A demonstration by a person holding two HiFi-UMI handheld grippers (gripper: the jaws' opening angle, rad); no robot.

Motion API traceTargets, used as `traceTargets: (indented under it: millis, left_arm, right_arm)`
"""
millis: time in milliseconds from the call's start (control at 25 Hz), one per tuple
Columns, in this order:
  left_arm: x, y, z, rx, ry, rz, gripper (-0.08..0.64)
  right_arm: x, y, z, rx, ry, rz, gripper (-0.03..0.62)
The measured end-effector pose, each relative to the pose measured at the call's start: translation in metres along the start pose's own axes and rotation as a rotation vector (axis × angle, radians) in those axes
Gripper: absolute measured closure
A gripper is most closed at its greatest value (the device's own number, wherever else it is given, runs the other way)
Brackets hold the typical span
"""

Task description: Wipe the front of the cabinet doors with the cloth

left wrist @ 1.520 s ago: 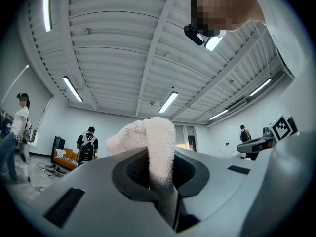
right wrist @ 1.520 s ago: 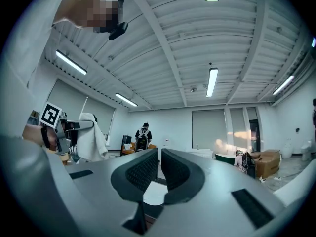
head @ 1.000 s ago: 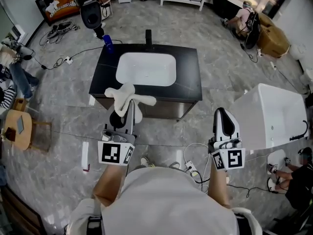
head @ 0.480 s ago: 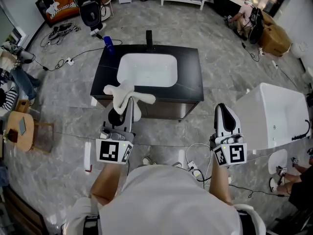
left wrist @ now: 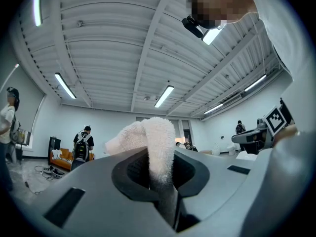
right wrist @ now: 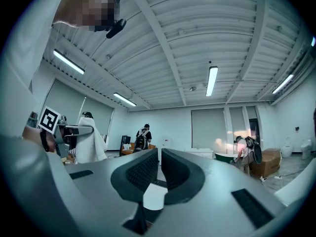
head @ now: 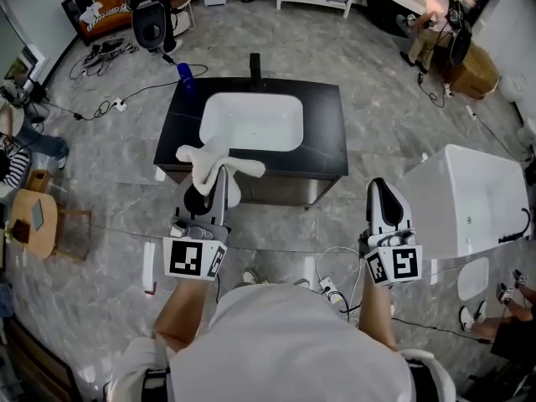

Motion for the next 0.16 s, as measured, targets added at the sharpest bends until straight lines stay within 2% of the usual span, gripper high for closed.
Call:
traceTargets:
  millis: [160]
  left_arm:
    - [0.0042,0.0024,0.0009,0.000,0.004,-0.002,0.499]
  right_arm:
    - [0.0006,0.0026,0.0033,0.001,0.000,-0.002,0.546]
Point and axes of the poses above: the fingertips, and each gripper's own axes: z forward along the fingers, x to its left, y out of its top, the point moved 8 cm from there along -z, backward along the fingers, and after that the axes turned 8 degrees about -z, right-handed, at the moved point
